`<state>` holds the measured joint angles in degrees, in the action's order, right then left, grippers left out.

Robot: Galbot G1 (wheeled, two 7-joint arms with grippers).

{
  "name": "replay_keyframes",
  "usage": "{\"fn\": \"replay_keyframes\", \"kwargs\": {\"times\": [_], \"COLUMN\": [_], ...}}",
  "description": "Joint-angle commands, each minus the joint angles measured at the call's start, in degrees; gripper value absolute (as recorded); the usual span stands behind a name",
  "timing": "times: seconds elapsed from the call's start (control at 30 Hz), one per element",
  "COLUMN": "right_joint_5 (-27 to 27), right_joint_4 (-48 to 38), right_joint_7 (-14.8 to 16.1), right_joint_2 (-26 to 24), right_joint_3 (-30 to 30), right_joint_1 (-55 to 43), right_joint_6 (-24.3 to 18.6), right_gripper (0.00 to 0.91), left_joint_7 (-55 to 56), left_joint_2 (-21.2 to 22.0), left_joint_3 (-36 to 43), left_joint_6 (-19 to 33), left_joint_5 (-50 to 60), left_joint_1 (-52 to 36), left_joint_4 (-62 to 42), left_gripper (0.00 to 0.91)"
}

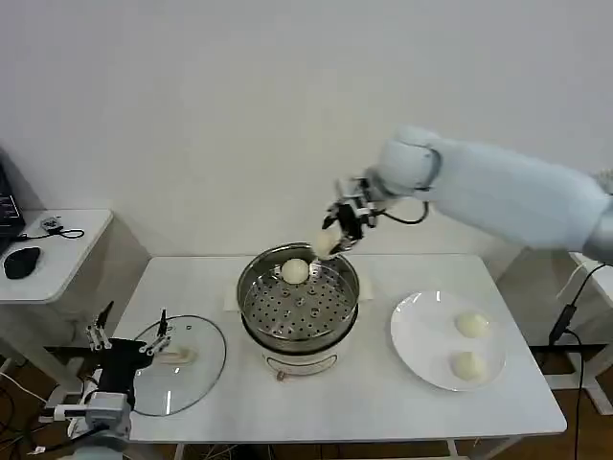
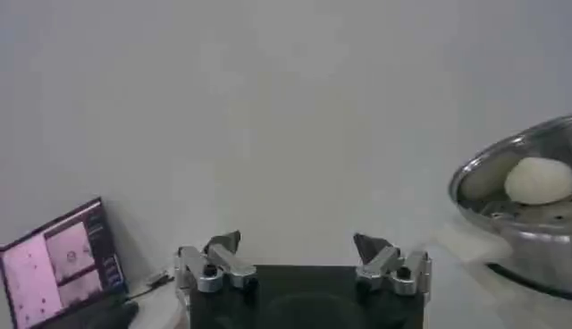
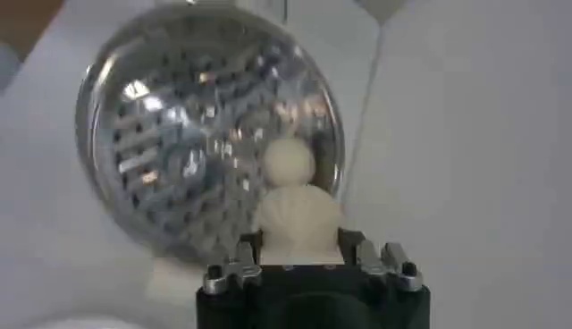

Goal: Take steamed baozi put them in steamer then cover it.

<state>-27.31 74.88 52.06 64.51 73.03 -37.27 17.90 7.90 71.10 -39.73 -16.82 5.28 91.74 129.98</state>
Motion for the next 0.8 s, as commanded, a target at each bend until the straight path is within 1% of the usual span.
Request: {"fn": "replay_keyframes", "kwargs": {"times": [0.03, 0.23, 0.43, 0.63, 0.8], "right_joint_5": [-4.5, -6.3, -7.3, -5.8, -4.9], "right_joint_4": [-5.3, -8.9, -9.1, -11.2, -11.9], "right_joint_7": [-1.4, -2.2, -2.8, -3.1, -2.8], "right_joint_2": [12.4, 14.5, 15.2, 16.9, 17.2], "right_joint_3": [2.2, 2.3, 2.6, 2.6, 3.1], "right_joint_1": [2.8, 6.2, 7.3, 8.6, 9.3], "right_joint_6": [3.5, 6.1, 7.6, 7.9, 8.0], "right_gripper": [0.595, 0.595, 0.595, 0.595, 0.595], "left_joint_7": [0.0, 0.0, 0.1, 0.1, 0.2], "left_joint_2": [0.1, 0.8, 0.9, 1.1, 1.2], "left_joint_3": [-0.6, -0.3, -0.4, -0.2, -0.2], "left_joint_6": [-0.3, -0.5, -0.3, -0.3, -0.2], "left_joint_5": [-0.5, -0.5, -0.5, -0.6, -0.6], "left_joint_1": [0.1, -0.2, 0.0, -0.1, 0.1], "left_joint_4": [0.4, 1.2, 1.2, 1.4, 1.5], "left_gripper": [0.907, 0.907, 0.907, 0.907, 0.907]}}
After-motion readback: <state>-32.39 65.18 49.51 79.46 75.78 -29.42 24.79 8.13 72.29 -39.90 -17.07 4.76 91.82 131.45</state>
